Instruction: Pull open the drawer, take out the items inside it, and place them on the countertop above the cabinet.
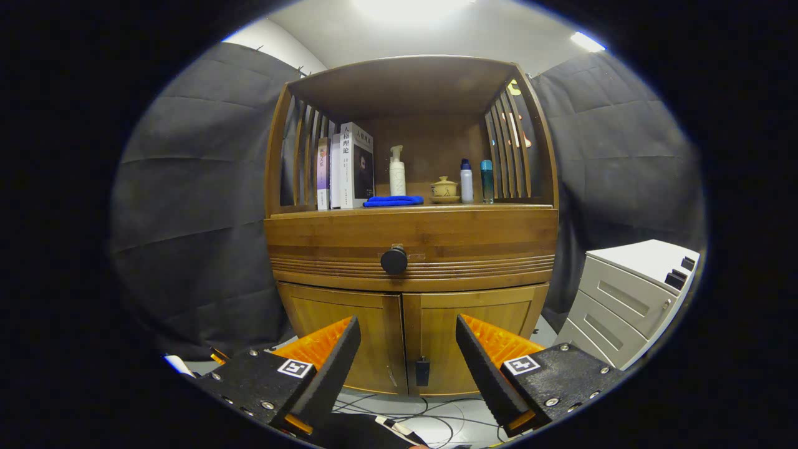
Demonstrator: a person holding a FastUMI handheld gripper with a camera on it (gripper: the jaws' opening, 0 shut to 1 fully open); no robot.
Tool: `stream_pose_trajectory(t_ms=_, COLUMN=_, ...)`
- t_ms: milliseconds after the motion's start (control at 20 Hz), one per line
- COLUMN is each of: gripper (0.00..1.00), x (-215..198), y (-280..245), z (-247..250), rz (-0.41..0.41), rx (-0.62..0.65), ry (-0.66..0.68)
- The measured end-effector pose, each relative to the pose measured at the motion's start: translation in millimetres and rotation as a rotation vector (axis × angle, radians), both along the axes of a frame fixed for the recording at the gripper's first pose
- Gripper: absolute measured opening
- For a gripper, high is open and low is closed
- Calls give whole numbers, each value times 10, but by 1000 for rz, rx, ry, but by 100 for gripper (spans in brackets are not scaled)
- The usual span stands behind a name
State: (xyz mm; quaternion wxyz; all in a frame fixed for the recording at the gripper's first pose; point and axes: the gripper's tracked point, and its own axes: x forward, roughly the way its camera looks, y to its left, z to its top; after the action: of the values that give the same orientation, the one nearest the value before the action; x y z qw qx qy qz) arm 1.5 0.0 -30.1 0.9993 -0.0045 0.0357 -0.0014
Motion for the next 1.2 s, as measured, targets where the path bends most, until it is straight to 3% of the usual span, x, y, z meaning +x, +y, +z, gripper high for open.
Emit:
stream_pose_trajectory(t_ms=850, gripper=96, x=5, y=36, z=142, rz=3, rx=-10, ry=-40)
stream_pose_trajectory(t_ms=1200, gripper=95, x=421, y=80, z=515, rz=-6, rx=37, ry=-87)
